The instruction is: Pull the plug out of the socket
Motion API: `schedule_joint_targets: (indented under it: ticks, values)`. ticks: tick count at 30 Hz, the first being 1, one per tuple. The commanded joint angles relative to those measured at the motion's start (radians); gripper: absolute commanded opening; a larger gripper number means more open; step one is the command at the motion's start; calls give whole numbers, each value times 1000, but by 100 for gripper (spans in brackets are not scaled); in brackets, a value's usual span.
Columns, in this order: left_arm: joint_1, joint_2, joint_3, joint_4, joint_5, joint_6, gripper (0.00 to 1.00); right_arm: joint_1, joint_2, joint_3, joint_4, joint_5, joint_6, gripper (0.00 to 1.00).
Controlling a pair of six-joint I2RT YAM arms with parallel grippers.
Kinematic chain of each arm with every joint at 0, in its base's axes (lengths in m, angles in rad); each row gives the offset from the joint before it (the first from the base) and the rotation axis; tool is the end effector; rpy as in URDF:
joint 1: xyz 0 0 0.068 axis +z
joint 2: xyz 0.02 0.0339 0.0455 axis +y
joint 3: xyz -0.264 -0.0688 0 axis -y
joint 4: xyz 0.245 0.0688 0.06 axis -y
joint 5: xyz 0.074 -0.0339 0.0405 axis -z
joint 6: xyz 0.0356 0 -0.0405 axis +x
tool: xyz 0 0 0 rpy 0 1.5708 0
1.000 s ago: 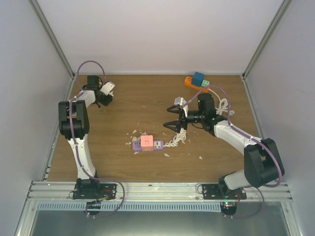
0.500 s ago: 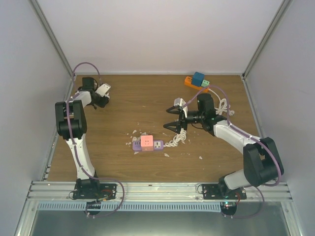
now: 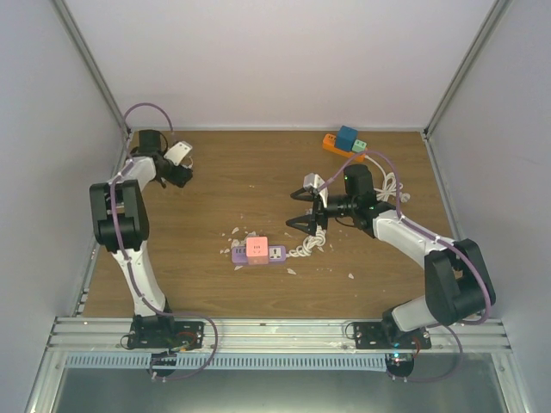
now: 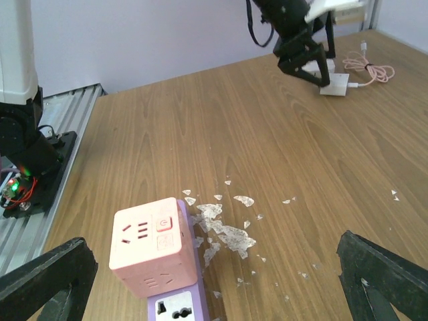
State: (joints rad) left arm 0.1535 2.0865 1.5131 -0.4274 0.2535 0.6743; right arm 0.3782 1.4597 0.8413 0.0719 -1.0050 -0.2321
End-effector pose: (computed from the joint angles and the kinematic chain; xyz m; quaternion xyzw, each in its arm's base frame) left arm 0.4432 0.0595 0.1693 0.2794 0.9107 0.0011 0.3041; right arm 0.2720 0.1404 0.2344 -0.4546 0.6577 0.4500 0.3977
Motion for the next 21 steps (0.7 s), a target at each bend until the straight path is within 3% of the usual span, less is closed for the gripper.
schedule_joint_targets:
  ticks: [1, 14, 21]
  values:
    - [8, -144, -9, -18, 72, 20, 84, -7, 11, 5, -17, -20, -44, 99]
    - [-47, -385, -56, -165, 266, 51, 95, -7, 13, -5, -45, -14, -118, 100]
    - [-178, -593, -237, -243, 444, 122, 99, -5, 26, 4, -114, -7, -215, 100]
